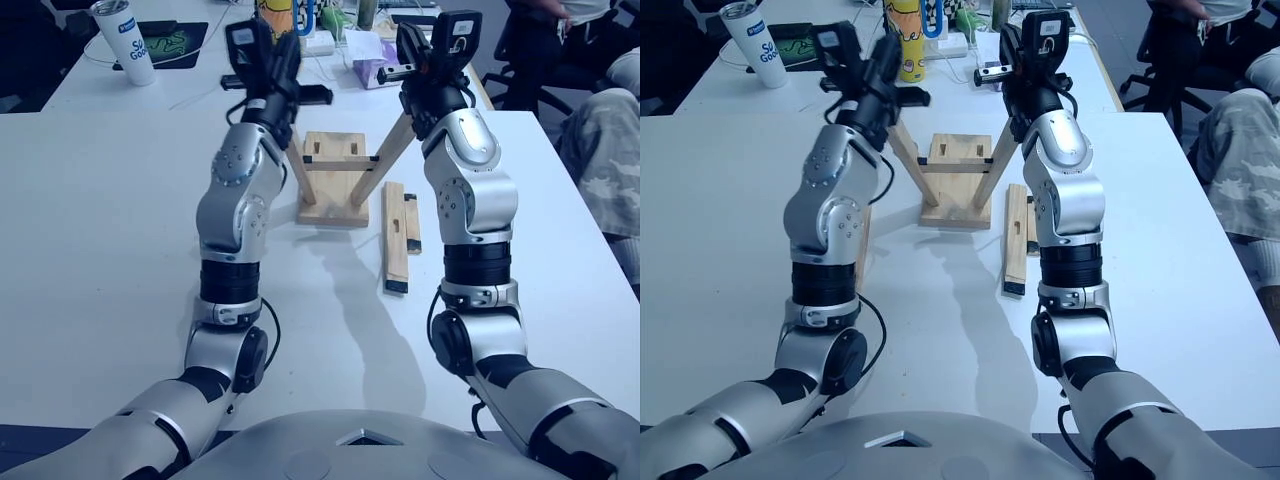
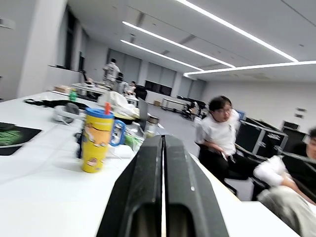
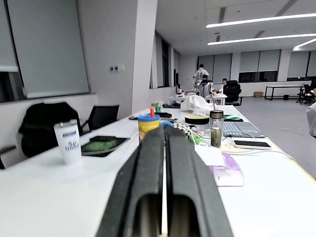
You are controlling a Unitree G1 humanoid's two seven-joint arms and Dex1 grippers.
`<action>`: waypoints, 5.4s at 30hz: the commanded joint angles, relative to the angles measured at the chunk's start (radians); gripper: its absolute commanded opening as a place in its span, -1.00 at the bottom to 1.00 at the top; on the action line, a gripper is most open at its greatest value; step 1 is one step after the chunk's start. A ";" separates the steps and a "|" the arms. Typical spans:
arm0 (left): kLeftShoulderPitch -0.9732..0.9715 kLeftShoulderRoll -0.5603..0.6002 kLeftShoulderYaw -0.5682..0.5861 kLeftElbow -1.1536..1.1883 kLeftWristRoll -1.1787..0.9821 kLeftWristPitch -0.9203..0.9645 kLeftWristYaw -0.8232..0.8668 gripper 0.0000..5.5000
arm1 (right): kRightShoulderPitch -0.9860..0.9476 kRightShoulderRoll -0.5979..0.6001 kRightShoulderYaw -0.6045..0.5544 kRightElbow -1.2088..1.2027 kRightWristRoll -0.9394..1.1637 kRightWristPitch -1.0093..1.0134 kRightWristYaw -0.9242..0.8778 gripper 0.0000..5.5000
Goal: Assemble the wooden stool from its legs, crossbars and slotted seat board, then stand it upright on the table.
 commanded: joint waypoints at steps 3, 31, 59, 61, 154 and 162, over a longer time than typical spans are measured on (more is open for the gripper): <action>0.015 0.041 0.012 -0.067 0.034 -0.030 0.026 -1.00 | -0.047 -0.057 -0.140 0.083 -0.051 -0.143 -0.188 -1.00; 0.222 0.214 0.202 -0.180 0.080 0.033 0.126 -1.00 | 0.159 -0.213 0.259 0.086 -0.047 0.139 0.356 -1.00; 0.568 0.807 -0.217 -0.397 0.124 0.376 -0.622 -1.00 | -0.193 -0.321 0.535 0.702 -0.428 -0.219 0.756 -1.00; 0.578 0.835 -0.236 -0.410 0.136 0.375 -0.646 -1.00 | -0.231 -0.303 0.544 0.773 -0.446 -0.257 0.755 -1.00; 0.495 0.527 -0.319 -0.091 0.276 0.057 -0.528 -1.00 | -0.465 -0.118 0.500 1.254 -0.582 -0.009 0.741 -1.00; 0.488 0.514 -0.315 -0.080 0.281 0.051 -0.521 -1.00 | -0.472 -0.123 0.556 1.267 -0.636 -0.044 0.877 -1.00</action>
